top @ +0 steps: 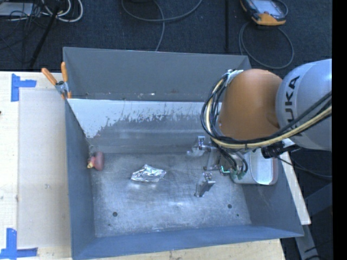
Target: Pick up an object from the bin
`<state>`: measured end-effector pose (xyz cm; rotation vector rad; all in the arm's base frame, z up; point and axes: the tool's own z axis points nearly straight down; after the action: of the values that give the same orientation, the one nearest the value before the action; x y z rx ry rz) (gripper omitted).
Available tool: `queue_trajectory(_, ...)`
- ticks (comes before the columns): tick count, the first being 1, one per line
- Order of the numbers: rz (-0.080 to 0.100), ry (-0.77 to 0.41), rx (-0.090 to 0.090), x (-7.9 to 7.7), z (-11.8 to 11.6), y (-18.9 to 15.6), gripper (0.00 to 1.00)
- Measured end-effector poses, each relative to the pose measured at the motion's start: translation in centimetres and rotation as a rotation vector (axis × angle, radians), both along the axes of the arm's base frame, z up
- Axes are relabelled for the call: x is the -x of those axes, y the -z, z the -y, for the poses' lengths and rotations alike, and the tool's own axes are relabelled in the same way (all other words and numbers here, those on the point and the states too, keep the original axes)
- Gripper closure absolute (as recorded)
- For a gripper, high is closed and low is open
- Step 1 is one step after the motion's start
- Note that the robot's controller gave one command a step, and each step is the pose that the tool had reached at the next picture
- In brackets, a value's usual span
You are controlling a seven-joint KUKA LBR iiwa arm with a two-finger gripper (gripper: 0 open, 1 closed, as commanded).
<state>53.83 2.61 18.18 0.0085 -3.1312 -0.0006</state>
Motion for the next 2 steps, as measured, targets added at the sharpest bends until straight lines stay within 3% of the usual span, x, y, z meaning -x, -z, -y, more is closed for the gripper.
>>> queue_trajectory(1,0.008,-0.214,-0.002,-6.3,-2.6,9.5,0.0)
queue_trajectory(2,0.02,-0.224,0.001,-6.9,-8.6,10.6,0.0)
